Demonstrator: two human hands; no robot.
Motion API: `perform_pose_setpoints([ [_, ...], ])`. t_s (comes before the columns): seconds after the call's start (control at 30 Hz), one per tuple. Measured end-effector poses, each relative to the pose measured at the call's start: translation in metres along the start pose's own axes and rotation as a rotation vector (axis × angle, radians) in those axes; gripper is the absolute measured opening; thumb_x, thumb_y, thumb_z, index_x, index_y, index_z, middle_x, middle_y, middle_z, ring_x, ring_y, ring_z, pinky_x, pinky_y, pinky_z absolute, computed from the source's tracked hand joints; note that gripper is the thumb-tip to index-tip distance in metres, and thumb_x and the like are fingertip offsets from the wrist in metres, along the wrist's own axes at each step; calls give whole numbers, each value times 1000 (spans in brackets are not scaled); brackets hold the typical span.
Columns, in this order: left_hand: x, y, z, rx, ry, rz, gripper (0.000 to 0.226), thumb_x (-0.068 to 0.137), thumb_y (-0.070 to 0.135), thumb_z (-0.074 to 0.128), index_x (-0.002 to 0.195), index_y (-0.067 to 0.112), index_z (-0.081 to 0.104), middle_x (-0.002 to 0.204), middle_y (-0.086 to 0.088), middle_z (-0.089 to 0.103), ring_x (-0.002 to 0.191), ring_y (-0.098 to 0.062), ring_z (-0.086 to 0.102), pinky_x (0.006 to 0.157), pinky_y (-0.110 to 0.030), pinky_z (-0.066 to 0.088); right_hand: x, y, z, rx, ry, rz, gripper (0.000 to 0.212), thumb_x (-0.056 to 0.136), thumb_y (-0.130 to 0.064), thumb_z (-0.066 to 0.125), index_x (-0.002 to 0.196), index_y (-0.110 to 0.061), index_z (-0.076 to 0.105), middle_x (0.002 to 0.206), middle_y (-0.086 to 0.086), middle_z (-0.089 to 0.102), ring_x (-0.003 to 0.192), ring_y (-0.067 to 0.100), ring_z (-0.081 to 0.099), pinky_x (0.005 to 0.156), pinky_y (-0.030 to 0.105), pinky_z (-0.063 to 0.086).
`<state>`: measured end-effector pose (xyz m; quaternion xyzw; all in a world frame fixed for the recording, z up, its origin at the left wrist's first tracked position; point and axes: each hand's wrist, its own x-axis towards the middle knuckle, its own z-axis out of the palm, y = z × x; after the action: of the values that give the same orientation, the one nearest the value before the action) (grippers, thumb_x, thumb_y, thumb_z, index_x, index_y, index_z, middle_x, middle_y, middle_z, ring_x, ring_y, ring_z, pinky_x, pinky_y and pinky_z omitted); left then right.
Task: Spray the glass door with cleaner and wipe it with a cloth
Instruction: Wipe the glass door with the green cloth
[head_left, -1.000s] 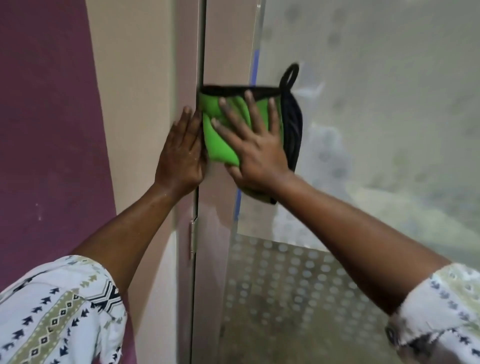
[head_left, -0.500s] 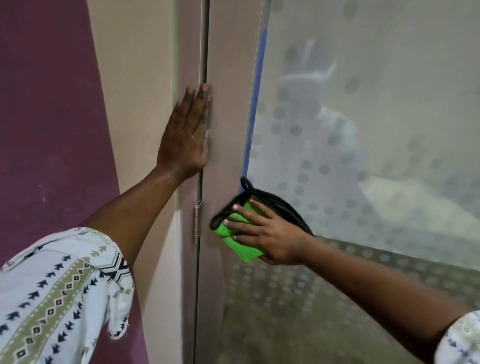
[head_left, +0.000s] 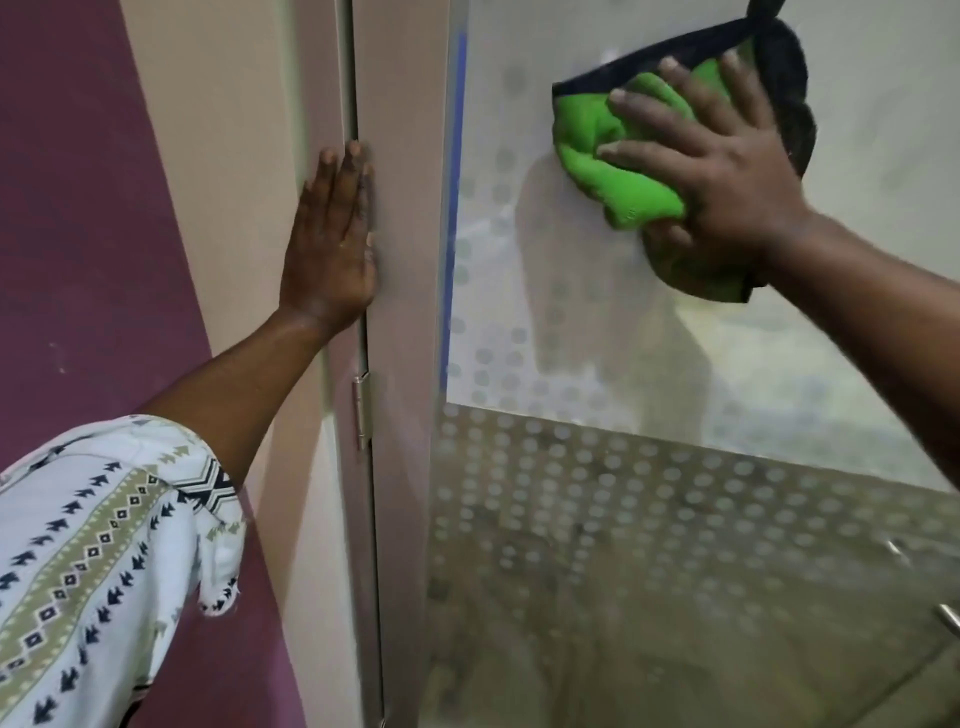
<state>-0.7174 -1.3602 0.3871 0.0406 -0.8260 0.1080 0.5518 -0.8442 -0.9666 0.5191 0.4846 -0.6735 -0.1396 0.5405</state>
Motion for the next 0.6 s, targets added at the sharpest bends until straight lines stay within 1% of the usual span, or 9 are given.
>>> perform_pose_setpoints([
  [0.1,-2,16,-3,-56,19,-89,70,100,12,40,163,7,9,171,-14,7,157,-22,-7,130,-38,1,-4,-55,13,58,151,313,73,78,-39,60,149,-32,49,168,2,33,157,40,24,123,68,13],
  [0.13,-3,23,-3,-82,23,-132,70,100,12,40,163,7,9,171,-14,7,158,-25,-4,130,-39,2,-7,-76,19,86,169,379,77,74,-39,61,150,-31,49,168,5,34,156,41,25,123,67,13],
  [0.17,-6,31,-3,-107,26,-178,70,99,13,39,163,7,10,171,-14,7,159,-28,-1,130,-41,4,-12,-96,25,108,166,403,81,72,-40,61,151,-31,48,168,6,33,156,42,24,124,67,12],
  [0.27,-21,60,1,-142,32,-274,71,99,17,39,163,9,9,171,-14,7,159,-31,3,129,-45,7,-43,-144,49,144,95,297,84,76,-44,63,155,-29,43,169,8,30,157,43,19,126,64,6],
  [0.33,-38,80,7,-132,4,-270,71,99,22,39,163,9,10,171,-15,7,159,-30,4,129,-48,7,-71,-170,64,159,48,189,79,82,-45,61,157,-27,42,169,8,30,157,42,19,126,62,5],
  [0.4,-59,99,14,-121,-49,-221,72,100,26,39,163,9,8,171,-15,5,159,-28,3,129,-50,7,-100,-190,73,185,0,84,71,89,-45,57,157,-25,43,168,7,32,157,41,20,127,61,9],
  [0.47,-82,117,19,-110,-119,-148,75,100,30,40,163,11,5,172,-14,1,160,-27,-1,129,-49,4,-125,-194,77,203,-52,-24,65,93,-39,56,156,-25,44,168,5,32,158,39,21,128,57,10],
  [0.53,-101,135,22,-100,-170,-81,75,100,33,40,164,12,5,172,-12,0,160,-25,-1,129,-47,2,-147,-181,76,203,-97,-124,64,92,-31,55,155,-25,46,168,3,31,158,36,21,129,54,8],
  [0.6,-114,151,24,-117,-202,-37,73,101,35,39,164,12,9,172,-12,3,160,-26,2,128,-48,4,-167,-156,71,200,-110,-162,60,94,-25,52,154,-25,47,168,2,33,158,35,23,129,53,10],
])
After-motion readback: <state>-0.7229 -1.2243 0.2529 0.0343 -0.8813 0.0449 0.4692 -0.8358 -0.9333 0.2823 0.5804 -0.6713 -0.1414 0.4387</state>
